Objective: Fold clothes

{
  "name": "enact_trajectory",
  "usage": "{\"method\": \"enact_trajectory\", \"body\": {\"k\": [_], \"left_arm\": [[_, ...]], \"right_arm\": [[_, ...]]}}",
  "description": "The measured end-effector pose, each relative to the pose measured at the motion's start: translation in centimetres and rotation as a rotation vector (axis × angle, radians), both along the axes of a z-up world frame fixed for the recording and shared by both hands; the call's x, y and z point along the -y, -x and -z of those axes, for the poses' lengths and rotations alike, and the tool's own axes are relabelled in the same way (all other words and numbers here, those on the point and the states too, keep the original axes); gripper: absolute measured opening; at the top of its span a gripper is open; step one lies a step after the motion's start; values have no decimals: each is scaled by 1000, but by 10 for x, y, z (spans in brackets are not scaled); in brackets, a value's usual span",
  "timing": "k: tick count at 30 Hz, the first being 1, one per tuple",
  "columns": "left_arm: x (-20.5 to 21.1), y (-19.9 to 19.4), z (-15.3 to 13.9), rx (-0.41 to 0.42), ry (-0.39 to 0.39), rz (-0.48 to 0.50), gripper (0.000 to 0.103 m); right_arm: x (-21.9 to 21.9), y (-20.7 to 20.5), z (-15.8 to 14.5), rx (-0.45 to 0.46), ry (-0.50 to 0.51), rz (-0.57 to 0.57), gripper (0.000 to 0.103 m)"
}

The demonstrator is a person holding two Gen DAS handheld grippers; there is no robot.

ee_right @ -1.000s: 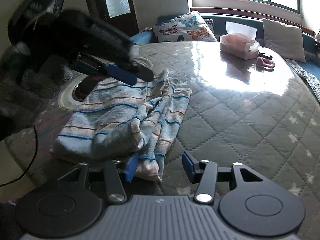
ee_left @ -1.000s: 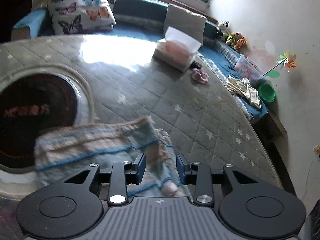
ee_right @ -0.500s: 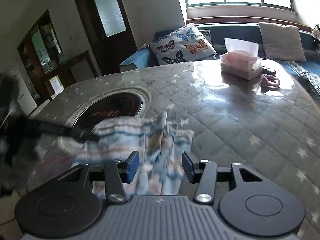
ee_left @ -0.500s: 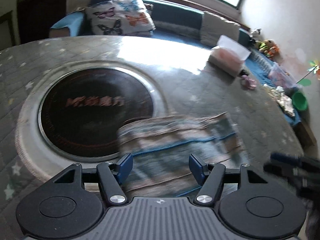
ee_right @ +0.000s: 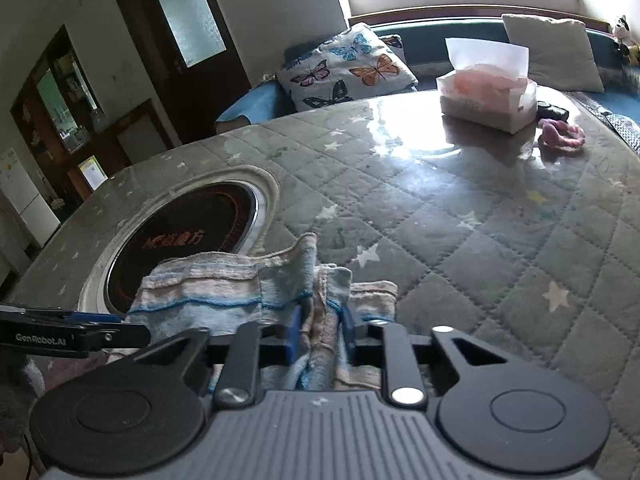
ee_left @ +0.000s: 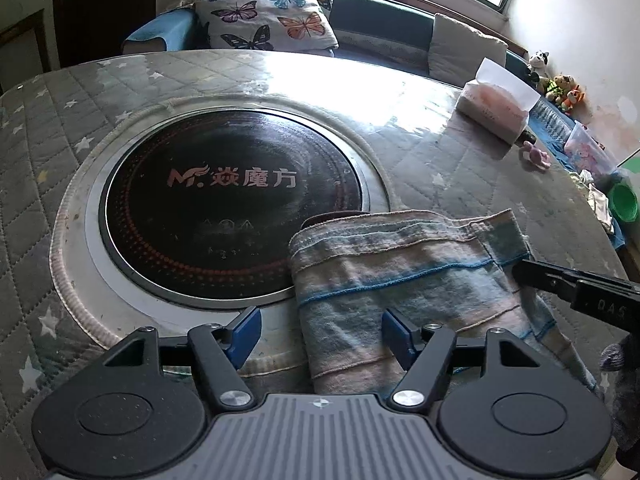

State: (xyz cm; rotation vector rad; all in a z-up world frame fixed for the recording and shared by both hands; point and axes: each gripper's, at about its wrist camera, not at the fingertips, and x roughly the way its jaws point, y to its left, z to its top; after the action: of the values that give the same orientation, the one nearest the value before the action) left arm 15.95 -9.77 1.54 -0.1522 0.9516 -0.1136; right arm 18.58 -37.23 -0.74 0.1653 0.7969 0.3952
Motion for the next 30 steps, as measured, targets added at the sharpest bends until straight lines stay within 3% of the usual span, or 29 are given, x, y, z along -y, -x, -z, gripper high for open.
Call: {"method": "enact_trajectory", "body": {"k": [2,8,15,21,26,30], "left_arm": [[1,0,0,1,-6,0,71],[1,1,0,9,-20,-1,73],[5,4,0,20,-44,16,73],[12,10,-8,60,-74,47,74],[27,21,-15,102,-100,112,73],[45,27,-20,136,-111,185,70]], "right_arm": [[-3,3,-5,22,6,5,7],[-2,21,-33,123,-18,13,6],[14,8,1,35,-7,94,6],[16,20,-17,108,-6,98,6],[23,13,2,37,23,116,9],[28,21,-10,71,35,116,14]]}}
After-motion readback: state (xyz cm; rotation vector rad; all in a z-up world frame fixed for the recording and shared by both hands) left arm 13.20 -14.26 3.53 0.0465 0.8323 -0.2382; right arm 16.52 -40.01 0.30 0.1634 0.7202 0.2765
